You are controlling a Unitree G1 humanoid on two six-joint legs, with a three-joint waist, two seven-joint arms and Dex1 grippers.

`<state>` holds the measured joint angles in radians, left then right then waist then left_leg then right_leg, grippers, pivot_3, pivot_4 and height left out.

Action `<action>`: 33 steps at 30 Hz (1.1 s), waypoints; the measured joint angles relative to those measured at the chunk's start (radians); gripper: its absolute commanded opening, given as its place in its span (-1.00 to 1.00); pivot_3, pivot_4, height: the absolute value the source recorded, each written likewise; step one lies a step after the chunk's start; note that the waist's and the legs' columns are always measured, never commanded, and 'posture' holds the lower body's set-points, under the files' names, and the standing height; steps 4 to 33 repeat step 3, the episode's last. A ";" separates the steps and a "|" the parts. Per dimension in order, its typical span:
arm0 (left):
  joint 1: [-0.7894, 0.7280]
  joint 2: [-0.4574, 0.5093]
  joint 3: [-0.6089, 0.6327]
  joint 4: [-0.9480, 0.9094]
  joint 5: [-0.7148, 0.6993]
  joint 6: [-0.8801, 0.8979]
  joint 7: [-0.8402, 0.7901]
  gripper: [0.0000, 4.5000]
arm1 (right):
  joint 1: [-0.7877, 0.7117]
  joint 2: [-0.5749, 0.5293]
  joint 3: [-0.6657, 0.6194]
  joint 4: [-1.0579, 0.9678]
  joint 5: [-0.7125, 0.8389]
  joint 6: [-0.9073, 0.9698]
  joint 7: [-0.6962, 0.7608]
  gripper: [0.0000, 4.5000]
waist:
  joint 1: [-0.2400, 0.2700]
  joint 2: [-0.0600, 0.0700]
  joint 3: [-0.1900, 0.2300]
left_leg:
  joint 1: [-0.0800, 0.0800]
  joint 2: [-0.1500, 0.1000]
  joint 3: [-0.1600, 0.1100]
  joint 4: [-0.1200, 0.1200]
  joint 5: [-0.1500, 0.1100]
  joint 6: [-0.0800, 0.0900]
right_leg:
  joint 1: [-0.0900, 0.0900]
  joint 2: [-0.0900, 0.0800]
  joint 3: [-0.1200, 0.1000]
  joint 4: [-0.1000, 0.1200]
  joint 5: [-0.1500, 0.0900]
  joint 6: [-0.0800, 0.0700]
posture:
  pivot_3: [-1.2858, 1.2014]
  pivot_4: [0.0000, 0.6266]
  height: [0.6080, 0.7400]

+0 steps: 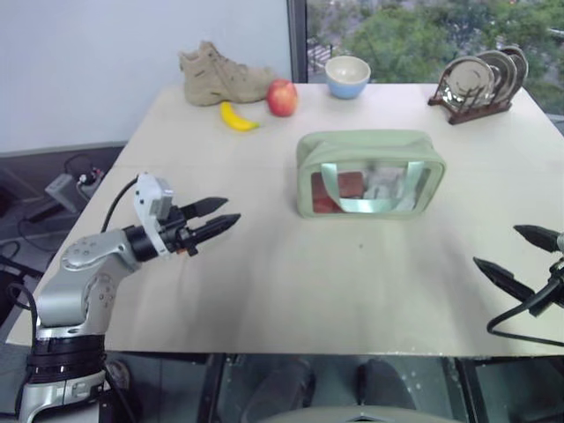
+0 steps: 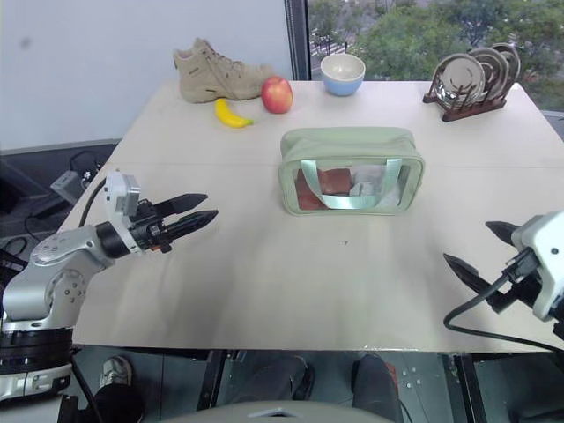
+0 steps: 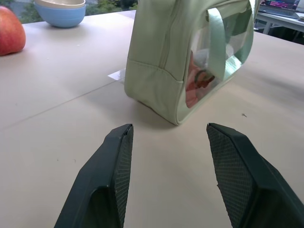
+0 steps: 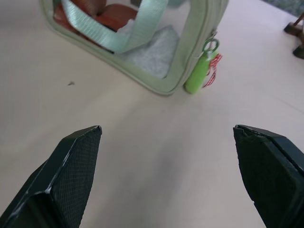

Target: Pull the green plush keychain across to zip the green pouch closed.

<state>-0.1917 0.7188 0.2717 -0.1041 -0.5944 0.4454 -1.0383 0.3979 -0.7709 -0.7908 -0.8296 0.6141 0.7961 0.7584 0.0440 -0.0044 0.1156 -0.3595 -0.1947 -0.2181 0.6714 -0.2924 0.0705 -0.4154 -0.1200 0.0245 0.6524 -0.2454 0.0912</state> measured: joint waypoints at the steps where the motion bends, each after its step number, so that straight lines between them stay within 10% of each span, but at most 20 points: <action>1: 0.000 0.000 0.000 -0.002 0.000 0.000 0.001 0.13 | 0.017 0.003 -0.003 -0.010 0.000 0.000 -0.002 1.00 | 0.001 0.000 0.000 | 0.000 0.000 0.000 0.000 0.000 0.000 | 0.000 0.000 0.000 0.000 0.000 0.000 | 0.03 -0.52 1.00; 33: 0.000 0.000 0.000 -0.003 0.000 0.000 0.004 0.13 | 0.034 0.006 -0.003 -0.020 -0.004 -0.001 -0.005 1.00 | 0.000 0.000 0.000 | 0.000 0.000 0.000 -0.001 0.000 0.001 | 0.000 0.000 0.000 -0.001 0.000 0.000 | 0.03 -0.52 1.00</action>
